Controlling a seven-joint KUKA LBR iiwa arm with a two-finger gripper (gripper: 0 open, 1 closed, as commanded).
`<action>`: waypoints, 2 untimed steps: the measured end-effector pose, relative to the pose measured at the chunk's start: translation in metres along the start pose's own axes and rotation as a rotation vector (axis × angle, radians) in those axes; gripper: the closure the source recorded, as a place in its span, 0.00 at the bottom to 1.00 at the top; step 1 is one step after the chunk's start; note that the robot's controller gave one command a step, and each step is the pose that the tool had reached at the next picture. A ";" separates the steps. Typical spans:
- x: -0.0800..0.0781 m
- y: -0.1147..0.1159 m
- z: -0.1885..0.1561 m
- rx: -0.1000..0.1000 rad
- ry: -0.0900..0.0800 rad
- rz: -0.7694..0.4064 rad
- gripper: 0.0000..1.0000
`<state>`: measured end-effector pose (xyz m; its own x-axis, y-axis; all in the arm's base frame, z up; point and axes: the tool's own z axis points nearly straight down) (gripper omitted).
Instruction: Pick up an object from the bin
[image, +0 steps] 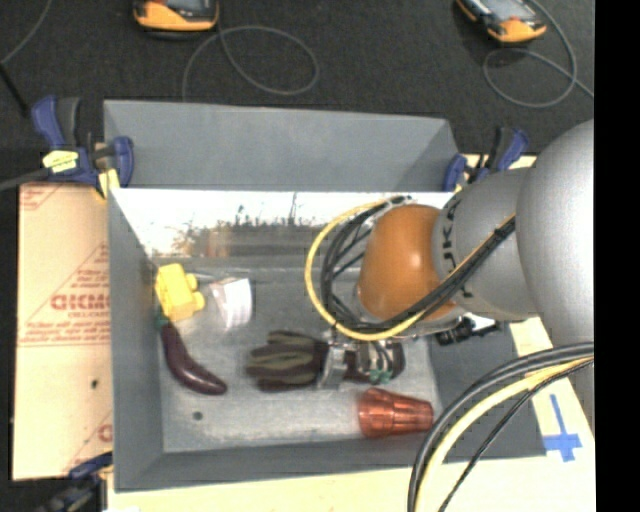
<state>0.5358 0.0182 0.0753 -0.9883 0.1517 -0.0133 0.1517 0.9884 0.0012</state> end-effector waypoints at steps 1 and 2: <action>0.001 0.000 -0.020 0.001 0.006 0.000 1.00; -0.002 0.000 -0.036 -0.001 -0.005 -0.001 1.00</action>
Offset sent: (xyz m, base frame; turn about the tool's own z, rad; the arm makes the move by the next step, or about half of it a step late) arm 0.0001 0.0001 0.0040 0.0000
